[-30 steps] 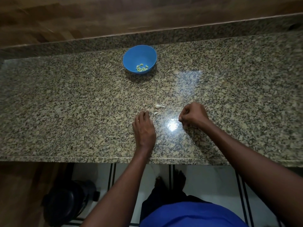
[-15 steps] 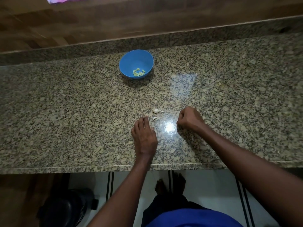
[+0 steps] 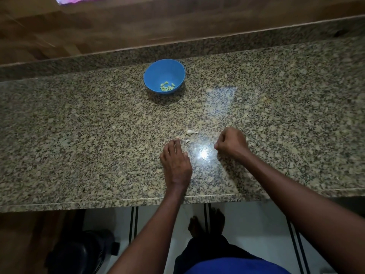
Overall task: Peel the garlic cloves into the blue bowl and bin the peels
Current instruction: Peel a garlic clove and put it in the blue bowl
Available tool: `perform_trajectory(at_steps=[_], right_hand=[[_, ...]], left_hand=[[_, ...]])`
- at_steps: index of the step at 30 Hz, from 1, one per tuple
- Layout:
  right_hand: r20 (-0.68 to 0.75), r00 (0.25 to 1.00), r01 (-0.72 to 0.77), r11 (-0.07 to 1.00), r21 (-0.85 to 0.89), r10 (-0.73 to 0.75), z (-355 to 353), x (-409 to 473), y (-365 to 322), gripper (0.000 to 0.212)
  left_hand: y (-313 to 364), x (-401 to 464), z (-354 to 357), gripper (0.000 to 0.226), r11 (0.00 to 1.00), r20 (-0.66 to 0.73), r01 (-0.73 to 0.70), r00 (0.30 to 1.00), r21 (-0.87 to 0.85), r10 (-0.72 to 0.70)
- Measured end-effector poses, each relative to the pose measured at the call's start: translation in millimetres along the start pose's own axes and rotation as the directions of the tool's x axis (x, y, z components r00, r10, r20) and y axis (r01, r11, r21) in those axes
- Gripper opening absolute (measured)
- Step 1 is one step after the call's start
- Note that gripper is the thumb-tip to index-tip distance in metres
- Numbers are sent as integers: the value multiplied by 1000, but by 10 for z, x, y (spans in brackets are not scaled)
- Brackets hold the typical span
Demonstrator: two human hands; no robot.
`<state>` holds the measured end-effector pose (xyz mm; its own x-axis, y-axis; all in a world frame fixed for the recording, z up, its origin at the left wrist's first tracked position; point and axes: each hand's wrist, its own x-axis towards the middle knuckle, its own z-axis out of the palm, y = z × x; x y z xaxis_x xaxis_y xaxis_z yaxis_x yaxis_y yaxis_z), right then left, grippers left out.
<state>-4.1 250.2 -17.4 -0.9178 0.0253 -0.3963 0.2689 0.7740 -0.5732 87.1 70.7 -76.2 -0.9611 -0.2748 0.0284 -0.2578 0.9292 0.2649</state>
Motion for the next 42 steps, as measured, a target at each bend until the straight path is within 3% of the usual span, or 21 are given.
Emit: perform_trajectory(at_steps=[2, 6, 11, 14, 18, 21, 25, 28, 32, 38, 42], right_hand=[[32, 999, 7, 996, 90, -10, -98, -25, 91, 8], [68, 998, -19, 993, 112, 11, -138, -47, 136, 7], [182, 968, -209, 957, 202, 173, -159, 27, 16, 16], [183, 955, -262, 953, 151, 234, -163, 28, -100, 17], [11, 988, -152, 988, -11, 153, -15, -28, -239, 11], [12, 996, -92, 996, 3, 92, 43, -89, -131, 7], [107, 992, -102, 931, 350, 69, -112, -345, 95, 5], [135, 990, -35, 867, 498, -37, -267, -573, 105, 7], [141, 984, 15, 830, 557, -113, -430, -670, 36, 13], [63, 991, 82, 913, 401, -116, -533, -557, 16, 11], [0, 979, 190, 907, 376, -205, -644, -486, 79, 10]], left_hand=[[-5, -9, 11, 54, 1000, -12, -7, 1000, 0, 7], [-10, -5, 9, 54, 1000, -18, -9, 1000, -1, 9], [-12, 8, 20, 54, 1000, -32, -22, 999, 14, 22], [8, 12, 3, 53, 1000, -43, -22, 999, 0, 22], [13, 11, -28, 52, 999, -27, -19, 999, -34, 18], [6, 12, -69, 49, 985, -33, 31, 999, -172, -37], [158, -39, -315, 27, 859, -39, 34, 997, -511, -62], [353, -22, -593, 17, 592, 247, 158, 966, -790, 72], [524, 127, -800, 15, 518, 379, 235, 906, -823, 191], [672, 266, -924, 20, 462, 430, 307, 882, -832, 190], [799, 320, -948, 14, 401, 457, 358, 870, -843, 185]])
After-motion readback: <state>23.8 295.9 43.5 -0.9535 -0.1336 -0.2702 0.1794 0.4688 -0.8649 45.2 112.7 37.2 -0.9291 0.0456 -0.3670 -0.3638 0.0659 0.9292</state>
